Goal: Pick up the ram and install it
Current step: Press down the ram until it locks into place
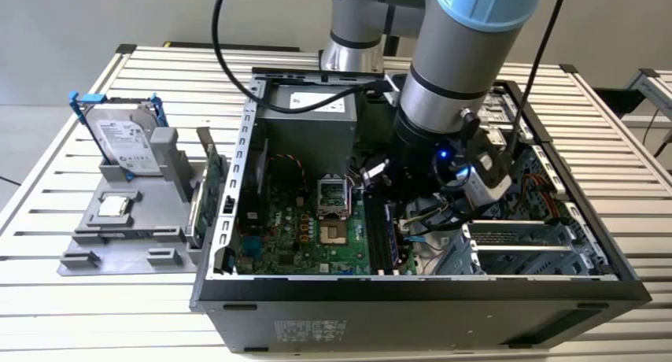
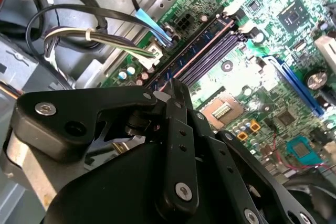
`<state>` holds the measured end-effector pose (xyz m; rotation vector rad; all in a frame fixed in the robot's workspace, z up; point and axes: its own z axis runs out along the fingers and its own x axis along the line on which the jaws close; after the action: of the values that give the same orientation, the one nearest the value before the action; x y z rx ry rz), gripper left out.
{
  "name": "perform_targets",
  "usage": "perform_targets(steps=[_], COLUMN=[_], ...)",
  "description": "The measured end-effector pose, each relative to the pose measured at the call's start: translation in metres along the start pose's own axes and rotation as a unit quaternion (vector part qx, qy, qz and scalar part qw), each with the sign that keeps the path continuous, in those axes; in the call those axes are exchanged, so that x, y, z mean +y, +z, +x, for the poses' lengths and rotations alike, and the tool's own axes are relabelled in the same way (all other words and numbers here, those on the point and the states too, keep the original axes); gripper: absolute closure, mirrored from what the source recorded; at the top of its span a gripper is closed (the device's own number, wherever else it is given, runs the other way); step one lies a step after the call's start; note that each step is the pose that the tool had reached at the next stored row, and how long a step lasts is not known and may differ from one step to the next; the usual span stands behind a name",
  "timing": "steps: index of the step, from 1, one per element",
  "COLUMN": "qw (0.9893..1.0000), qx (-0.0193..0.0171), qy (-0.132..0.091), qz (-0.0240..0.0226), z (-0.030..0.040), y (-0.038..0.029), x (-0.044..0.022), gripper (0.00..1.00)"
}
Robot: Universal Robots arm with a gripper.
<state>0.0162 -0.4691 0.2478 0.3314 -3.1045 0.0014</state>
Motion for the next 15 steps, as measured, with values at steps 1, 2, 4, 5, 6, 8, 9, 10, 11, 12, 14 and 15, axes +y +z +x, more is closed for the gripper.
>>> perform_targets(steps=[1,2,4,5,6,8,9,10,11,12,14,15], qw=[1.0,0.9999,0.9998,0.9996,0.9994,0.999,0.9987,0.9984,0.9981,0.9977,0.9968,0.9963], qx=[0.0,0.0001,0.0001,0.0002,0.0003,0.0004,0.0005,0.0006,0.0008,0.0009,0.0012,0.0013], qy=[-0.005,-0.011,-0.022,-0.028,-0.033,-0.045,-0.05,-0.056,-0.062,-0.068,-0.08,-0.086], qz=[0.0001,0.0002,0.0004,0.0005,0.0006,0.0008,0.0009,0.0009,0.0011,0.0011,0.0013,0.0014], z=[0.0,0.0,-0.0001,-0.0001,-0.0001,-0.0002,-0.0002,-0.0002,-0.0002,-0.0002,-0.0003,-0.0003], y=[0.0,0.0,0.0,0.0,0.0,0.0,0.0,0.0,0.0,0.0,0.0,0.0], x=[0.0001,0.0003,0.0006,0.0008,0.0009,0.0013,0.0013,0.0014,0.0015,0.0016,0.0018,0.0019], gripper=[1.0,1.0,1.0,1.0,1.0,1.0,1.0,1.0,1.0,1.0,1.0,1.0])
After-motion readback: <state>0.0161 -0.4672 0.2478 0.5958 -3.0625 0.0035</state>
